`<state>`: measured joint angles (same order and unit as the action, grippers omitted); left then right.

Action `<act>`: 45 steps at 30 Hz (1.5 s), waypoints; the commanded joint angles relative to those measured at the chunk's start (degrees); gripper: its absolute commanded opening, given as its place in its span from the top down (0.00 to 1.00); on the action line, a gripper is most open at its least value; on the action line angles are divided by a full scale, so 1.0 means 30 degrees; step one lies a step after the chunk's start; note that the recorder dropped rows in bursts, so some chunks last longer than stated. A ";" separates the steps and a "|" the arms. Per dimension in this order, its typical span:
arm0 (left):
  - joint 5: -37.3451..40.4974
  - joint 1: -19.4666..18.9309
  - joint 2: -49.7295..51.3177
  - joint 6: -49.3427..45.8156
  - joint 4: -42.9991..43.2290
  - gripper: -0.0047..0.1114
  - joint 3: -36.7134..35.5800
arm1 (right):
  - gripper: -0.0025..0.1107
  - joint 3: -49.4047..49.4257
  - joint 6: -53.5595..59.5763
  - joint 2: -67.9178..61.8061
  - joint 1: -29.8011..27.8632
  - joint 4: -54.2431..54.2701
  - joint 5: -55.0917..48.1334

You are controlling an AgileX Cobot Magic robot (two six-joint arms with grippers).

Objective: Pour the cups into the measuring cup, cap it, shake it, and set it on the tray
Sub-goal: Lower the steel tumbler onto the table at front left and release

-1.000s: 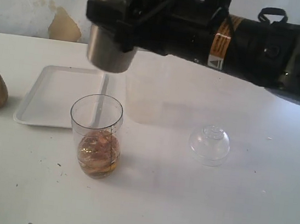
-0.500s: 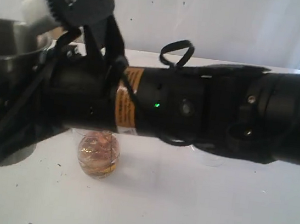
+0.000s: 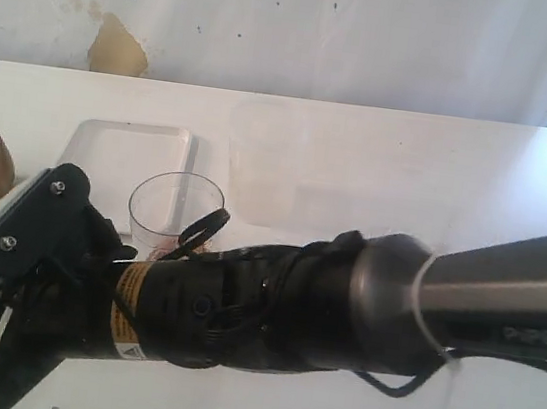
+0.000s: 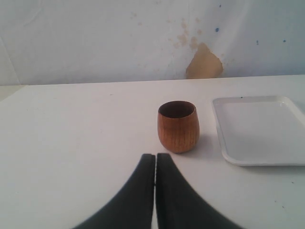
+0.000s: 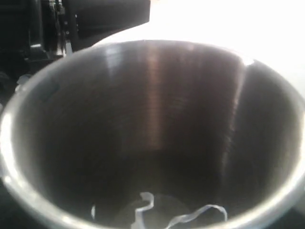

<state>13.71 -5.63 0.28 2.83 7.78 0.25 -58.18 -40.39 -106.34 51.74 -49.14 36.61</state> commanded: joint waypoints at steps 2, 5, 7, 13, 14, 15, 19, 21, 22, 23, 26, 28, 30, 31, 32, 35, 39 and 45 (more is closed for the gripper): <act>0.0008 0.0007 -0.0095 -0.0031 -0.0004 0.95 -0.0085 | 0.98 -0.0304 0.5912 -0.2226 0.0079 0.6074 0.3700; 0.0008 0.0007 -0.0095 -0.0031 -0.0004 0.95 -0.0085 | 0.98 -0.1508 0.6526 -0.3937 0.0079 0.6971 0.3821; 0.0008 0.0007 -0.0095 -0.0031 -0.0004 0.95 -0.0085 | 0.98 -0.2476 0.6526 -0.4853 0.0079 0.6971 0.3744; 0.0008 0.0007 -0.0095 -0.0031 -0.0004 0.95 -0.0085 | 0.98 -0.5390 0.6555 -0.7256 0.0079 0.7046 0.3200; 0.0008 0.0007 -0.0095 -0.0031 -0.0004 0.95 -0.0085 | 0.98 -0.5752 0.6555 -0.7554 0.0079 0.7087 0.3170; 0.0008 0.0007 -0.0095 -0.0031 -0.0004 0.95 -0.0085 | 0.98 -0.6113 0.6555 -0.7858 0.0079 0.7086 0.3170; 0.0008 0.0007 -0.0095 -0.0031 -0.0004 0.95 -0.0085 | 0.98 -0.7289 0.6555 -0.8813 0.0079 0.7086 0.2028; 0.0008 0.0007 -0.0095 -0.0031 -0.0004 0.95 -0.0085 | 0.98 -0.7783 0.6555 -0.9090 0.0079 0.7048 0.0863; 0.0008 0.0007 -0.0095 -0.0031 -0.0004 0.95 -0.0085 | 0.98 -0.7961 0.6555 -0.9196 0.0079 0.7048 0.0489; 0.0008 0.0007 -0.0095 -0.0031 -0.0004 0.95 -0.0085 | 0.98 -0.8106 0.6555 -0.9308 0.0079 0.7048 0.0287; 0.0008 0.0007 -0.0095 -0.0031 -0.0004 0.95 -0.0085 | 0.98 -0.8219 0.6555 -0.9402 0.0079 0.7084 0.0498; 0.0008 0.0007 -0.0095 -0.0031 -0.0004 0.95 -0.0085 | 0.98 -0.8219 0.6555 -0.9402 0.0079 0.7084 0.1070; 0.0008 0.0007 -0.0095 -0.0031 -0.0004 0.95 -0.0085 | 0.98 -0.8219 0.6555 -0.9402 0.0079 0.7084 0.1469; 0.0008 0.0007 -0.0095 -0.0031 -0.0004 0.95 -0.0085 | 0.98 -0.8219 0.6555 -0.9402 0.0079 0.7084 0.1580; 0.0008 0.0007 -0.0095 -0.0031 -0.0004 0.95 -0.0085 | 0.98 -0.8219 0.6555 -0.9402 0.0079 0.7084 0.1617; 0.0008 0.0007 -0.0095 -0.0031 -0.0004 0.95 -0.0085 | 0.98 -0.8219 0.6555 -0.9402 0.0079 0.7084 0.1346; 0.0008 0.0007 -0.0095 -0.0031 -0.0004 0.95 -0.0085 | 0.86 -0.8219 0.6555 -0.9402 0.0079 0.7046 0.0947; 0.0008 0.0007 -0.0095 -0.0031 -0.0004 0.95 -0.0085 | 0.35 -0.8219 0.6555 -0.9402 0.0079 0.7247 0.0875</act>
<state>13.71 -5.63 0.28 2.83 7.87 0.25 -82.17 -21.24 -134.81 52.00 -28.35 37.57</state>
